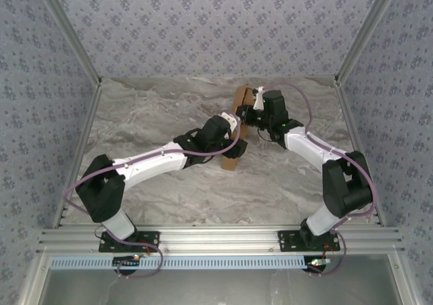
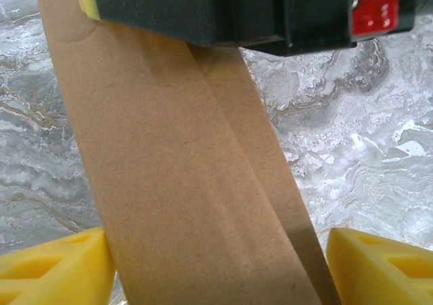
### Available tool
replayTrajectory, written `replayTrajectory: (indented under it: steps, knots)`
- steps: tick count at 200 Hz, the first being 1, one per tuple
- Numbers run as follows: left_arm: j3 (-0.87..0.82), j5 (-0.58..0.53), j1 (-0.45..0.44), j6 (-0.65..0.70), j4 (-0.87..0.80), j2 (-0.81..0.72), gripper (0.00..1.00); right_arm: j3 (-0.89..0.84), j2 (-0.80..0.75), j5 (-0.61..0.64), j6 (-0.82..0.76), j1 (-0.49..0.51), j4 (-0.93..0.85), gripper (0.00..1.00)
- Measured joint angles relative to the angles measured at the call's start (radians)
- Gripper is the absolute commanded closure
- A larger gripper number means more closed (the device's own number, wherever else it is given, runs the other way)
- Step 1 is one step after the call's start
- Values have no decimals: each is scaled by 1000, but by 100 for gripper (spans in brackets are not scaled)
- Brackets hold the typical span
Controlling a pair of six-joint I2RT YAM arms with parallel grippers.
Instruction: Fold the paper box
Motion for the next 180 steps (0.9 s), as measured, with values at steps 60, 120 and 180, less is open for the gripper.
replayTrajectory:
  steps: [60,120,180]
  knots:
    - [-16,12,16,39,20,-14,48,8,-45,26,-44,-14,-89,64]
    - [-39,110,77,117,23,-38,55,11,-120,13,-103,-55,-231,50]
    - [-42,196,135,207,-13,-57,63,26,-177,-5,-202,-126,-362,45]
